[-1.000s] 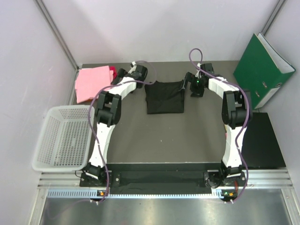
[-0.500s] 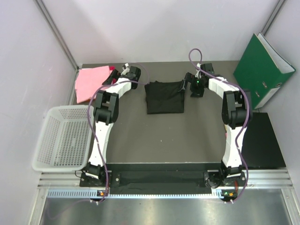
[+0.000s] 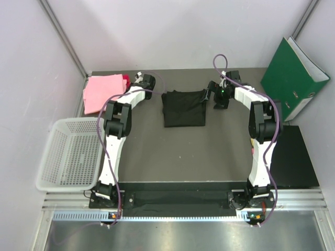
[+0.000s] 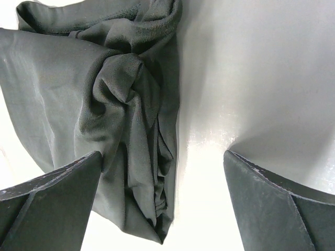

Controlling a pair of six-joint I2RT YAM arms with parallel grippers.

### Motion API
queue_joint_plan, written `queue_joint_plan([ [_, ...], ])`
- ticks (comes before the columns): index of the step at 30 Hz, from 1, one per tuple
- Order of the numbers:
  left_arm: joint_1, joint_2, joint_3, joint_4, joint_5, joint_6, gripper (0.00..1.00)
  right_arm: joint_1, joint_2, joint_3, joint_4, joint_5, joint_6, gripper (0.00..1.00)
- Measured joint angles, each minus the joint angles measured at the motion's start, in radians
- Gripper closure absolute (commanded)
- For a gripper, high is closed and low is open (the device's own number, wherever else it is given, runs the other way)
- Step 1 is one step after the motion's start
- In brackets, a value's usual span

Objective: Fold and stack the t-shirts
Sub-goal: Put the neatly folded tshirt into the corner of the board with the left arm

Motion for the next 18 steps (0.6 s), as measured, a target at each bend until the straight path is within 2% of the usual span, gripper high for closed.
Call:
queue_joint_plan([
  [8, -0.029, 0.000, 0.043, -0.109, 0.087, -0.098, 1.00, 0.000, -0.002, -0.013, 0.021, -0.010, 0.020, 0.01],
  [18, -0.229, -0.001, 0.085, -0.233, 0.173, -0.196, 1.00, -0.001, -0.032, -0.069, 0.063, -0.014, 0.035, 0.01],
])
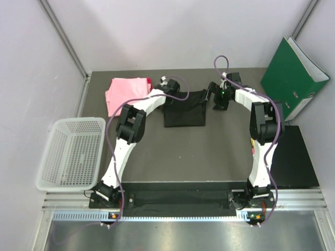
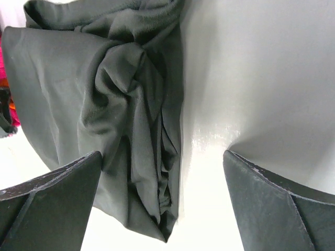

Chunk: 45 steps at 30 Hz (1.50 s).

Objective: Fold and stack the t-shirts
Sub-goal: Put the neatly folded tshirt into the corner of the board with the left arm

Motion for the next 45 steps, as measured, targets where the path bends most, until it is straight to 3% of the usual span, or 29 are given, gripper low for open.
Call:
queue_joint_plan([
  [1, -0.011, 0.000, 0.006, -0.010, 0.009, -0.008, 0.99, 0.000, -0.002, -0.002, 0.000, 0.001, 0.000, 0.01],
  [4, -0.021, 0.000, 0.021, -0.034, 0.031, -0.031, 0.62, 0.000, -0.010, -0.015, 0.004, 0.001, 0.001, 0.01],
  [5, -0.021, 0.000, 0.025, -0.039, 0.036, -0.039, 0.02, 0.000, -0.014, -0.021, 0.006, 0.001, 0.000, 0.01],
  [9, -0.019, -0.027, 0.035, -0.074, 0.031, -0.067, 0.01, 0.000, -0.023, -0.036, 0.008, 0.002, 0.000, 0.00],
  [22, -0.016, -0.109, -0.010, -0.099, 0.245, -0.180, 0.04, 0.000, -0.025, -0.036, 0.011, 0.002, 0.001, 0.02],
  [29, 0.066, -0.128, -0.014, -0.118, 0.400, -0.262, 0.05, 0.008, 0.018, 0.016, 0.018, -0.007, 0.013, 0.16],
  [34, 0.137, -0.225, -0.084, -0.054, 0.552, -0.313, 0.06, 0.021, 0.072, 0.080, 0.042, -0.029, 0.036, 0.21],
  [37, 0.165, -0.298, -0.115, 0.005, 0.619, -0.337, 0.06, 0.034, 0.085, 0.092, 0.048, -0.032, 0.043, 0.42],
  [38, 0.167, -0.317, -0.118, 0.026, 0.639, -0.342, 0.06, 0.038, 0.090, 0.093, 0.050, -0.035, 0.043, 0.58],
  [41, 0.162, -0.375, -0.145, 0.101, 0.719, -0.360, 0.06, 0.050, 0.114, 0.095, 0.050, -0.045, 0.050, 0.83],
  [45, 0.154, -0.429, -0.207, 0.211, 0.871, -0.386, 0.06, 0.055, 0.138, 0.108, 0.044, -0.052, 0.055, 0.95],
])
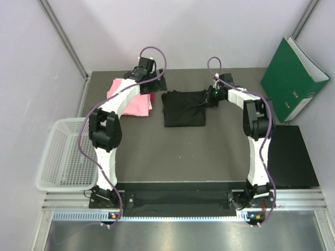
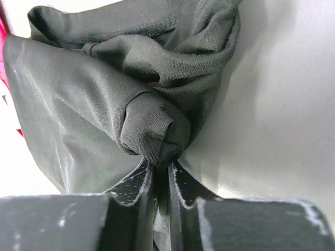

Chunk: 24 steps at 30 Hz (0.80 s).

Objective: Fold and stack the t-shirts
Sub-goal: Put the neatly folded tshirt into the corner of the board with the left arm

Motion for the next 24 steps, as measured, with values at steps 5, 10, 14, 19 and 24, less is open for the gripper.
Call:
queue_joint_plan([
  [5, -0.004, 0.020, -0.027, 0.075, 0.201, -0.043, 0.03, 0.000, 0.000, 0.011, -0.025, 0.017, -0.013, 0.96],
  [10, -0.004, 0.091, -0.065, 0.104, 0.298, -0.070, 0.03, -0.008, -0.012, -0.006, -0.024, 0.034, -0.014, 0.96],
  [14, -0.003, 0.161, -0.073, 0.103, 0.334, -0.082, 0.05, -0.018, -0.017, -0.018, -0.021, 0.024, -0.012, 0.96],
  [19, 0.000, 0.192, -0.077, 0.117, 0.360, -0.100, 0.07, -0.026, -0.017, -0.018, -0.028, 0.013, -0.012, 0.95],
  [24, 0.003, 0.210, -0.074, 0.142, 0.399, -0.112, 0.29, -0.028, -0.017, -0.018, -0.032, 0.008, -0.012, 0.94],
])
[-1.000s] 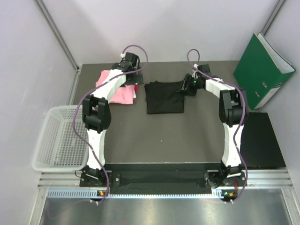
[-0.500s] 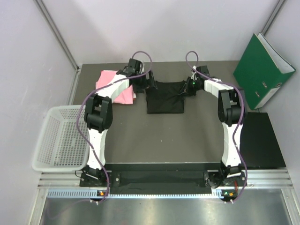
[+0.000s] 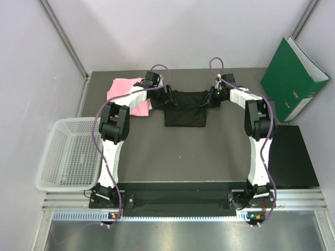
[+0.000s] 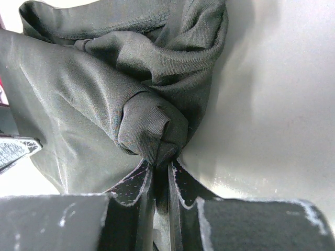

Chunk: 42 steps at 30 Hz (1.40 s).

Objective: Fold and stack the t-shirts
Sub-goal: Put the neatly folded tshirt into the corner of the board with the left arm

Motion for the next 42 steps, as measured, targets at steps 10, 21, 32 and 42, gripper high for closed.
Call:
queue_joint_plan([
  [10, -0.016, 0.150, 0.165, -0.021, 0.141, 0.002, 1.00, -0.001, 0.000, 0.000, -0.002, -0.003, 0.000, 0.80],
  [21, -0.035, 0.153, 0.279, -0.204, 0.002, 0.115, 1.00, -0.026, -0.176, -0.186, 0.107, 0.028, -0.017, 0.00],
  [32, -0.023, 0.115, 0.366, -0.275, -0.090, 0.168, 1.00, -0.040, -0.251, -0.253, 0.113, 0.137, -0.029, 0.00],
  [42, 0.076, -0.008, 0.386, -0.275, -0.142, 0.173, 1.00, -0.040, -0.244, -0.253, 0.113, 0.135, -0.025, 0.00],
])
